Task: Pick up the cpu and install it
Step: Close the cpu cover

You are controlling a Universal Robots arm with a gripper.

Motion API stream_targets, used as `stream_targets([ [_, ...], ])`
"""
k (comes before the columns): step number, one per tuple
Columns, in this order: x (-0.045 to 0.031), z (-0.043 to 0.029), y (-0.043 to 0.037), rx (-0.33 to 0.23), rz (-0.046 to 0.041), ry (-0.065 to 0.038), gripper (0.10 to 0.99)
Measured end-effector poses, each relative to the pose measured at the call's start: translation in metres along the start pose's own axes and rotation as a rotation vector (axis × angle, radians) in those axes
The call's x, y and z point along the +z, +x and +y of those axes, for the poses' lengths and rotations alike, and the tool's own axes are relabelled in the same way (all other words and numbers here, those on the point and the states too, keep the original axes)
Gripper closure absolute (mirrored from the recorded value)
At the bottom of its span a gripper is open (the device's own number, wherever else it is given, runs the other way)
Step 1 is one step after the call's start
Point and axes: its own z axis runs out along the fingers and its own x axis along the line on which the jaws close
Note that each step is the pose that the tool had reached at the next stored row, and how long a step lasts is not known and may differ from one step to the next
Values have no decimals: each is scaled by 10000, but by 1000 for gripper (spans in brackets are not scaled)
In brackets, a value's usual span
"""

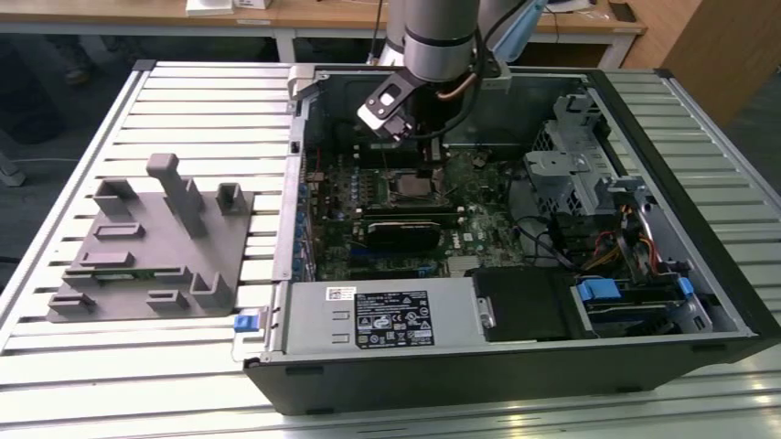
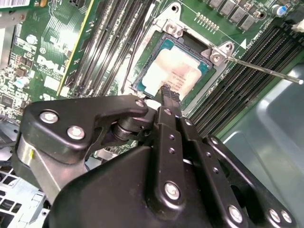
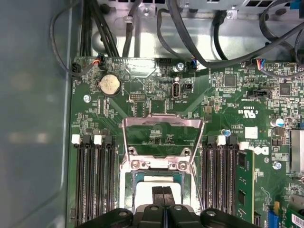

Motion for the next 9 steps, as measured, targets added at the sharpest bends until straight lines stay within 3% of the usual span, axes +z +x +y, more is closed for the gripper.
stream_targets([
  [9, -161, 7, 0, -1, 0, 0, 980],
])
